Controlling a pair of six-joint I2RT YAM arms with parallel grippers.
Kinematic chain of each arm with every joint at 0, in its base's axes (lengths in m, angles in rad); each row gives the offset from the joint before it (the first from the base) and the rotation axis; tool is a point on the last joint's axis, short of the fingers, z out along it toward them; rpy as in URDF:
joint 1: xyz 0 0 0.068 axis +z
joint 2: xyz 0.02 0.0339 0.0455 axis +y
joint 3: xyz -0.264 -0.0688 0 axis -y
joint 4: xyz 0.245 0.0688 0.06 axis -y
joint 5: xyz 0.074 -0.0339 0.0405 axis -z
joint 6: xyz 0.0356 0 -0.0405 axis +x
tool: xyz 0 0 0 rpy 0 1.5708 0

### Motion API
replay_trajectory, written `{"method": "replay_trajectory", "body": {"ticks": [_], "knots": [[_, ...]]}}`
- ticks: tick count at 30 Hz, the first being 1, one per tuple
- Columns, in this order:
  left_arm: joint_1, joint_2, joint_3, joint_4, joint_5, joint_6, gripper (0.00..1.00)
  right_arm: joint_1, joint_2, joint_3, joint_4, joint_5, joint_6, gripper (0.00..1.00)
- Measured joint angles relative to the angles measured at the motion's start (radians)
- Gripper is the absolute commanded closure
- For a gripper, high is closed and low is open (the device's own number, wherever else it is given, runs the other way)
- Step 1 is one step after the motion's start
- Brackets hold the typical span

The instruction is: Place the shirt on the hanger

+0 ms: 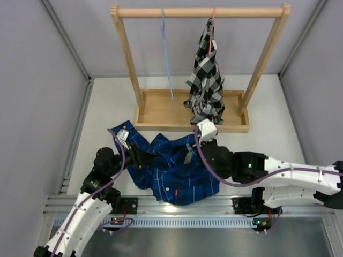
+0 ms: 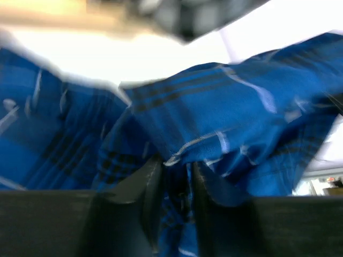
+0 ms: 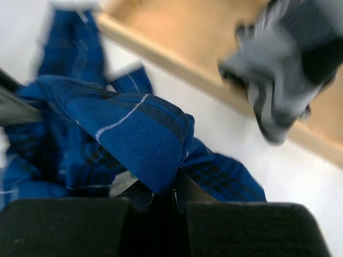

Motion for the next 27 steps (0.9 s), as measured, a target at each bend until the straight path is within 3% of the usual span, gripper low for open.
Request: {"method": "replay_trajectory", "body": {"ticks": [1, 3, 7, 9, 14, 18, 27], "knots": [[0.0, -0.011, -0.051, 0.003, 0.006, -0.019, 0.35, -0.032, 0.002, -0.068, -0.008, -0.017, 0.024, 1.0], [0.0, -0.024, -0.101, 0.003, 0.015, -0.042, 0.02, -0.099, 0.01, -0.167, -0.026, -0.063, 0.061, 1.0], [0.0, -0.038, -0.072, -0.018, 0.009, -0.027, 0.02, -0.156, -0.011, -0.24, -0.051, -0.121, 0.077, 1.0], [0.0, -0.001, 0.025, -0.061, -0.013, 0.022, 0.02, -0.158, -0.04, -0.235, -0.042, -0.143, 0.066, 1.0], [0.0, 0.232, 0.328, -0.11, -0.038, 0.163, 0.03, -0.197, -0.063, -0.185, -0.036, -0.192, 0.022, 1.0], [-0.01, 0.423, 0.478, -0.126, -0.037, 0.238, 0.04, -0.223, -0.067, -0.17, -0.042, -0.23, -0.008, 1.0], [-0.158, 0.627, 0.492, -0.201, 0.105, 0.354, 0.03, -0.285, -0.216, -0.187, -0.054, -0.349, -0.079, 1.0]]}}
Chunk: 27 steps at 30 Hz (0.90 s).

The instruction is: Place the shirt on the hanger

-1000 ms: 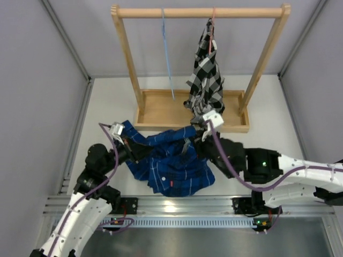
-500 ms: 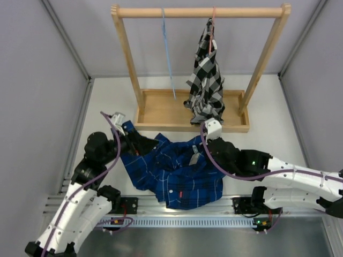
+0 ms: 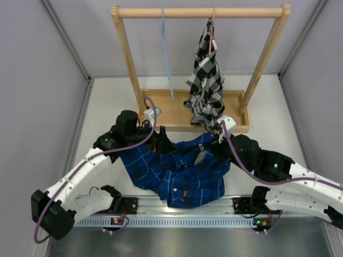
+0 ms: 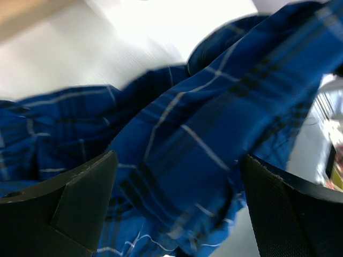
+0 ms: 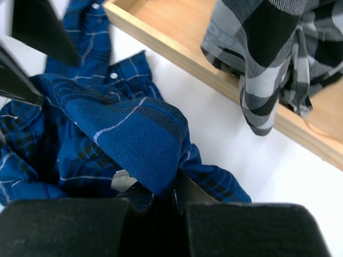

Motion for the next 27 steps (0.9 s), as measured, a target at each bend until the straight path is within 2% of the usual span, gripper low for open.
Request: {"method": "replay_trajectory", "body": {"ticks": [4, 8, 9, 11, 15, 18, 19, 21, 24, 27], "knots": [[-0.06, 0.102, 0.002, 0.002, 0.063, 0.016, 0.08, -0.001, -0.102, -0.032, 0.0, -0.076, -0.034, 1.0], [-0.16, 0.163, 0.003, 0.015, 0.095, 0.02, 0.25, -0.002, -0.162, -0.063, -0.002, -0.111, -0.052, 1.0], [-0.185, 0.169, 0.005, 0.017, 0.095, 0.022, 0.32, -0.002, -0.174, -0.068, -0.002, -0.115, -0.055, 1.0], [-0.221, 0.174, 0.007, 0.021, 0.1, 0.025, 0.33, -0.002, -0.189, -0.073, -0.004, -0.122, -0.058, 1.0], [-0.226, 0.16, 0.007, 0.025, 0.086, 0.025, 0.34, -0.002, -0.205, -0.073, -0.011, -0.124, -0.063, 1.0], [-0.225, 0.126, 0.009, 0.022, 0.056, 0.039, 0.23, -0.002, -0.201, -0.073, -0.016, -0.122, -0.064, 1.0], [-0.225, 0.118, 0.013, 0.015, 0.046, 0.045, 0.13, -0.002, -0.198, -0.073, -0.016, -0.121, -0.065, 1.0], [-0.225, 0.109, 0.035, -0.001, 0.015, 0.06, 0.09, -0.002, -0.193, -0.073, -0.016, -0.119, -0.065, 1.0], [-0.225, 0.11, 0.074, -0.023, -0.048, 0.087, 0.13, -0.002, -0.189, -0.073, -0.016, -0.116, -0.065, 1.0], [-0.225, 0.109, 0.093, -0.037, -0.095, 0.107, 0.27, -0.002, -0.189, -0.073, -0.017, -0.113, -0.065, 1.0]]}}
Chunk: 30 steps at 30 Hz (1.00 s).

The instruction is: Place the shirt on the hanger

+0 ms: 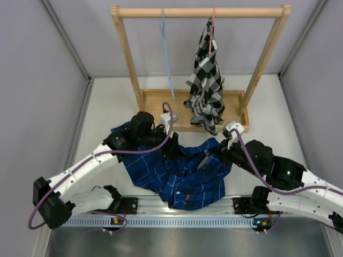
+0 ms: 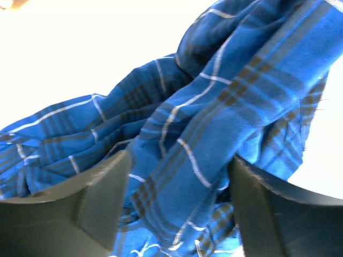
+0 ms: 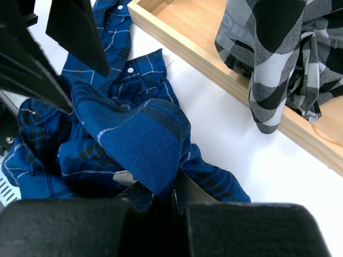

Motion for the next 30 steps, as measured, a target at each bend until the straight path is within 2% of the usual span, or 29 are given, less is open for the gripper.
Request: {"method": "replay_trajectory", "body": {"ticks": [3, 8, 10, 12, 15, 16, 18, 20, 23, 30], "knots": [[0.0, -0.002, 0.002, -0.014, -0.029, 0.024, 0.38, 0.0, -0.001, 0.0, -0.002, 0.002, 0.0, 0.99], [0.0, -0.022, 0.002, -0.024, -0.023, 0.048, 0.42, 0.0, -0.002, 0.0, -0.007, 0.003, -0.001, 0.99], [0.0, -0.021, 0.002, -0.025, -0.003, 0.047, 0.52, 0.0, -0.002, 0.001, -0.007, 0.006, -0.003, 0.99], [0.0, -0.014, 0.002, -0.028, 0.023, 0.045, 0.56, 0.0, 0.0, 0.002, -0.008, 0.007, -0.009, 0.99], [0.0, -0.009, 0.001, -0.027, 0.055, 0.039, 0.72, 0.0, 0.003, 0.002, -0.008, 0.008, -0.015, 0.99], [0.0, -0.007, 0.001, -0.027, 0.064, 0.035, 0.82, 0.0, 0.005, 0.002, -0.009, 0.01, -0.017, 0.99], [-0.003, -0.004, 0.001, -0.026, 0.08, 0.03, 0.87, 0.0, 0.007, 0.002, -0.009, 0.012, -0.018, 0.99], [-0.009, -0.004, 0.001, -0.025, 0.078, 0.022, 0.97, 0.0, 0.011, 0.002, -0.009, 0.027, -0.016, 1.0], [-0.013, -0.012, 0.002, -0.024, 0.043, 0.013, 0.98, -0.001, 0.014, 0.002, -0.01, 0.089, 0.002, 1.0], [-0.061, -0.089, 0.076, -0.021, -0.157, -0.021, 0.96, -0.047, 0.066, 0.037, -0.032, 0.184, 0.065, 1.0]]}}
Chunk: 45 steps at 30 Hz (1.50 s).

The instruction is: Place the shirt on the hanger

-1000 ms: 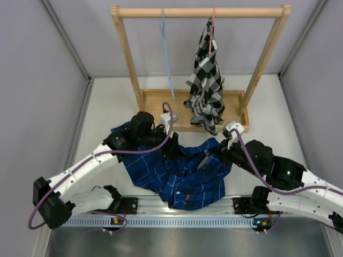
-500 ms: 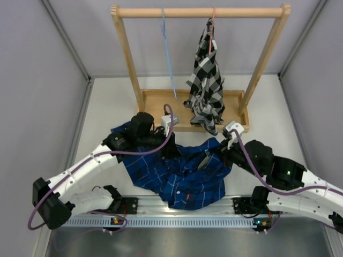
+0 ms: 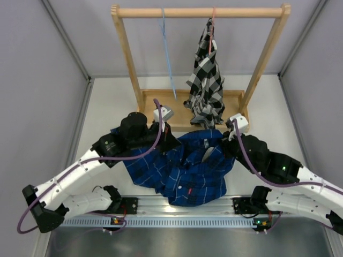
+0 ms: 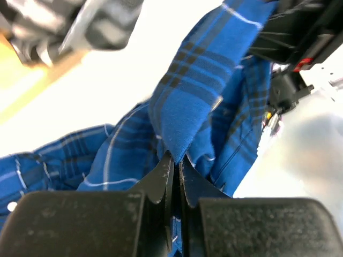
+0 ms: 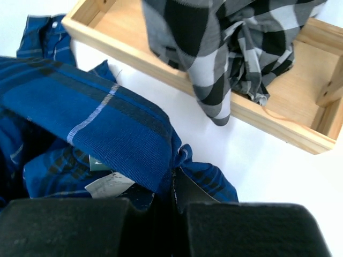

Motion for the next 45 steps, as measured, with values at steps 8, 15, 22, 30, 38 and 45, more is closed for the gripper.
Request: {"method": "replay_trajectory", "body": {"ticks": [8, 15, 22, 30, 38, 45], "knots": [[-0.411, 0.046, 0.06, 0.003, -0.497, -0.012, 0.9, -0.02, 0.012, 0.073, -0.016, 0.007, 0.018, 1.0], [-0.459, 0.126, 0.06, -0.001, -0.703, -0.033, 0.5, -0.027, -0.013, 0.074, -0.026, 0.021, 0.022, 1.0], [-0.459, 0.088, 0.025, 0.008, -0.819, -0.07, 0.48, -0.084, 0.025, 0.074, -0.044, 0.043, 0.037, 1.0], [-0.415, -0.019, -0.136, 0.07, -0.744, -0.095, 0.45, -0.088, 0.053, 0.074, -0.049, 0.019, 0.042, 1.0], [-0.251, -0.077, -0.291, 0.167, -0.528, -0.108, 0.44, -0.09, 0.056, 0.074, -0.047, -0.05, 0.035, 1.0], [-0.246, -0.114, -0.333, 0.254, -0.324, -0.095, 0.74, -0.091, 0.049, 0.074, -0.046, -0.073, 0.014, 1.0]]}}
